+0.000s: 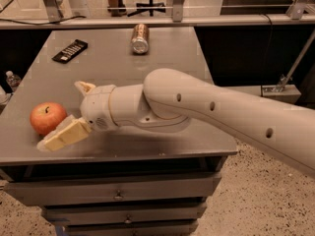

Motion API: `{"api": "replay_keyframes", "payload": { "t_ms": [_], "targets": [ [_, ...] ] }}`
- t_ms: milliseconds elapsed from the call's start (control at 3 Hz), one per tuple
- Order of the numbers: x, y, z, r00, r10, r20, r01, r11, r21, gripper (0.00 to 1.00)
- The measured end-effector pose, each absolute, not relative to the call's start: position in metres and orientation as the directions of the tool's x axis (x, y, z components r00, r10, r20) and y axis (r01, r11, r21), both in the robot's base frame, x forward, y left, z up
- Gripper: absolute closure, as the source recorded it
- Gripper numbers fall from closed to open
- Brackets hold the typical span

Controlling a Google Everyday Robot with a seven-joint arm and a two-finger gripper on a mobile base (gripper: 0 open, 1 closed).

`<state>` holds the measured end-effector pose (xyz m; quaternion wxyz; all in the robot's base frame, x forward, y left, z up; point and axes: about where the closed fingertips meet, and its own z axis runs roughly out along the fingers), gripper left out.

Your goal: Move apple near orange can

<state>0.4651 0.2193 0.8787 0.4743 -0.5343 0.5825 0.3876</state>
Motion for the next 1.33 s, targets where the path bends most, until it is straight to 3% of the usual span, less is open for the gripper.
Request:
{"api": "replay_keyframes", "payload": {
  "t_ms": [667,1000,1333],
  "targets": [
    [0.472,0.263,0.861,0.015,-0.218,-0.976,-0.994,0.103,-0.038,0.00],
    [0.471,0.272,0.854,0.007,-0.207,-0.978,-0.995,0.100,-0.029,0.17],
    [0.473,0.272,0.852,0.005,-0.206,-0.979,-0.994,0.104,-0.027,0.41]
  ]
}}
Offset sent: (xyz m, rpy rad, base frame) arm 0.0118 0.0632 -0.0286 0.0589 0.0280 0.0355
